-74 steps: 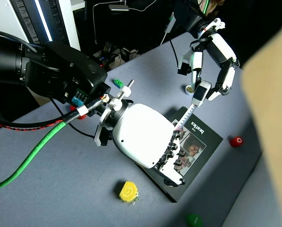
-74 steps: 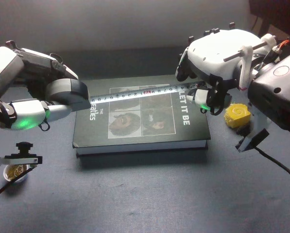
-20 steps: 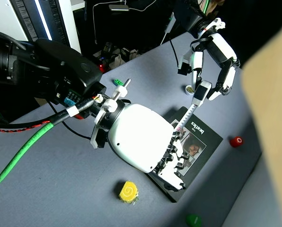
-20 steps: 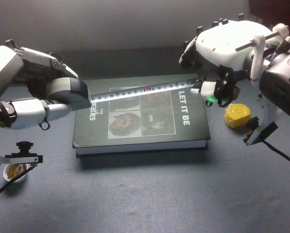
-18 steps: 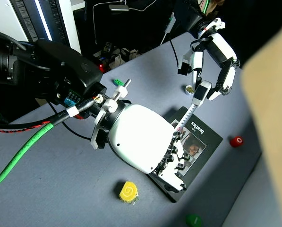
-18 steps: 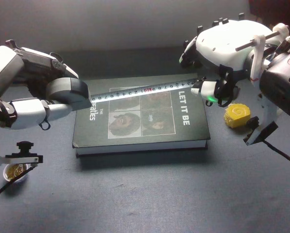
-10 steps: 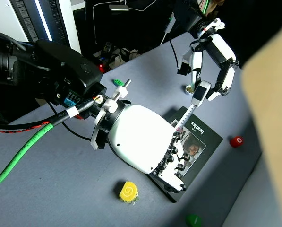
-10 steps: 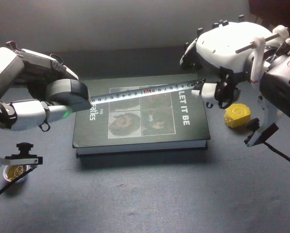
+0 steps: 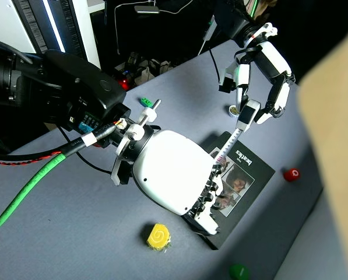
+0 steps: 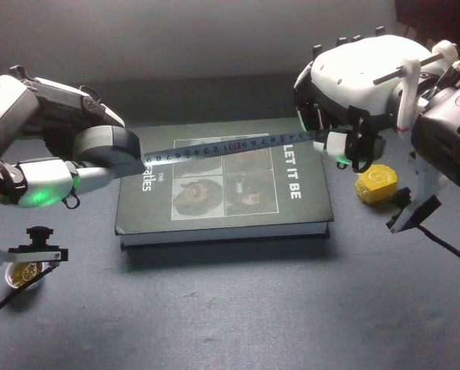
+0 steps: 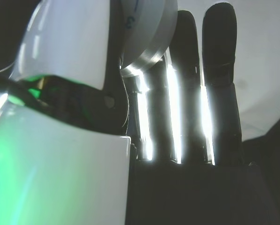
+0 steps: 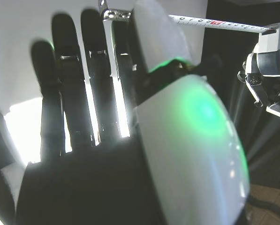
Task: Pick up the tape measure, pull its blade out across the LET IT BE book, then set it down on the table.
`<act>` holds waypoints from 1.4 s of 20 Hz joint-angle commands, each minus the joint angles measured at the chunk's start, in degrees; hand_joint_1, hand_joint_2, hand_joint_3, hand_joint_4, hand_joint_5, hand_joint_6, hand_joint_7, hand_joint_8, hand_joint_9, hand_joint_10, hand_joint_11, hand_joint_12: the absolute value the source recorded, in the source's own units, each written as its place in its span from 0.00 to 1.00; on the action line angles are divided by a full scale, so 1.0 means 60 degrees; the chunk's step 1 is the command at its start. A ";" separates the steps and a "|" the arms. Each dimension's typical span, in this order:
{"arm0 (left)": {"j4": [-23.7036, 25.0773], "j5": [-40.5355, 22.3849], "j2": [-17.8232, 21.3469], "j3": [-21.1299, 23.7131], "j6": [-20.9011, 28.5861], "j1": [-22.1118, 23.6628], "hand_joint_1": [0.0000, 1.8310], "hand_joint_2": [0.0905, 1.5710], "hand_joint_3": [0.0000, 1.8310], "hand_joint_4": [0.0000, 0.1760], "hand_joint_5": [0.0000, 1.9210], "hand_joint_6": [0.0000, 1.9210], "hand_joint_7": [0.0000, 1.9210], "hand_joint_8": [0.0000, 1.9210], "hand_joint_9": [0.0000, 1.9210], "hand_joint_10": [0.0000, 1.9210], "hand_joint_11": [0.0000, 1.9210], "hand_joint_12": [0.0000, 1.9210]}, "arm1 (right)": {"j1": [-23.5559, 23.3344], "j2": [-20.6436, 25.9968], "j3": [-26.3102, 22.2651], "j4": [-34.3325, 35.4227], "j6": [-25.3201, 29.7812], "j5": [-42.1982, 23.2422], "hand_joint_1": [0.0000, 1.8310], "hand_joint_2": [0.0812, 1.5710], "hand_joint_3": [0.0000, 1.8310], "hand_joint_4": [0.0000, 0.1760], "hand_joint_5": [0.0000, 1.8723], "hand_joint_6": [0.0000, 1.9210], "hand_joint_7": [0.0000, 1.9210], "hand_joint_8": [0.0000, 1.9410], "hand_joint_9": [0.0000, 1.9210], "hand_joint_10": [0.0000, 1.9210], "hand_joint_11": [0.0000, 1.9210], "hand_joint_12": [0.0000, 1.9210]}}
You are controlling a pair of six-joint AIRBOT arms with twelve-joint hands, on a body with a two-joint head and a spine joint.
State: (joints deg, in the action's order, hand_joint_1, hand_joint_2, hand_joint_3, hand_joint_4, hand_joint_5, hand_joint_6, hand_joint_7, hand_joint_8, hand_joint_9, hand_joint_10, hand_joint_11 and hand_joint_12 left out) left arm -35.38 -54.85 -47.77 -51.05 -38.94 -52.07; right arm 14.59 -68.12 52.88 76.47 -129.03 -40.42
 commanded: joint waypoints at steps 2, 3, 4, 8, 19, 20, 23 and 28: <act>0.0237 -0.1174 0.0003 -0.0034 0.0121 0.0076 0.76 0.66 0.00 0.00 0.59 0.29 0.60 0.39 0.47 0.63 0.43 0.59 | -0.0041 0.0035 0.0021 -0.0612 0.0026 -0.0424 0.65 0.74 0.00 0.00 0.43 0.69 0.48 0.53 0.47 0.38 0.35 0.70; 0.0237 -0.1174 0.0003 -0.0036 0.0121 0.0076 0.76 0.66 0.00 0.00 0.59 0.29 0.60 0.39 0.47 0.63 0.42 0.59 | -0.0052 0.0035 0.0021 -0.0612 0.0026 -0.0426 0.65 0.74 0.00 0.00 0.43 0.69 0.48 0.53 0.47 0.38 0.34 0.70; 0.0231 -0.1174 0.0003 -0.0036 0.0121 0.0076 0.76 0.66 0.00 0.00 0.59 0.29 0.60 0.39 0.47 0.63 0.43 0.59 | -0.0062 0.0035 0.0020 -0.0612 0.0026 -0.0429 0.65 0.74 0.00 0.00 0.43 0.69 0.48 0.53 0.47 0.38 0.34 0.70; 0.0229 -0.1174 0.0005 -0.0033 0.0121 0.0076 0.76 0.66 0.00 0.00 0.59 0.29 0.60 0.39 0.48 0.63 0.43 0.59 | -0.0050 0.0086 -0.0023 -0.0613 0.0023 -0.0447 0.65 0.74 0.00 0.00 0.43 0.69 0.48 0.53 0.46 0.39 0.34 0.70; 0.0194 -0.1175 0.0016 -0.0024 0.0122 0.0072 0.76 0.66 0.00 0.00 0.58 0.30 0.60 0.39 0.46 0.64 0.42 0.59 | 0.0363 0.1464 -0.0760 -0.0880 -0.0031 -0.0469 0.65 0.74 0.00 0.00 0.42 0.69 0.49 0.54 0.46 0.39 0.34 0.70; 0.0194 -0.1175 0.0016 -0.0023 0.0122 0.0072 0.76 0.66 0.00 0.00 0.58 0.30 0.60 0.39 0.46 0.64 0.42 0.59 | 0.0397 0.1547 -0.0832 -0.0880 -0.0031 -0.0542 0.65 0.74 0.00 0.00 0.42 0.69 0.49 0.54 0.46 0.39 0.35 0.70; 0.0182 -0.1175 0.0016 -0.0021 0.0122 0.0072 0.76 0.66 0.00 0.00 0.58 0.30 0.60 0.39 0.47 0.64 0.42 0.59 | 0.0477 0.1950 -0.1080 -0.0890 -0.0033 -0.0481 0.65 0.74 0.00 0.00 0.42 0.69 0.49 0.54 0.46 0.39 0.35 0.70; 0.0152 -0.1175 0.0025 -0.0021 0.0122 0.0099 0.76 0.66 0.00 0.00 0.58 0.30 0.60 0.39 0.48 0.63 0.43 0.59 | 0.0463 0.2452 -0.1391 -0.0947 -0.0032 -0.0499 0.65 0.74 0.00 0.00 0.41 0.69 0.49 0.54 0.46 0.39 0.34 0.70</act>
State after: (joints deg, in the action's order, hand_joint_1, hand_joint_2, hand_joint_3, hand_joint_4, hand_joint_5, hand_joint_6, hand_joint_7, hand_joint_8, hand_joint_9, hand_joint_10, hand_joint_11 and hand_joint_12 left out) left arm -34.41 -54.48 -48.07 -50.74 -38.46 -52.07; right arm 17.52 -54.00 44.25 74.19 -128.53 -38.70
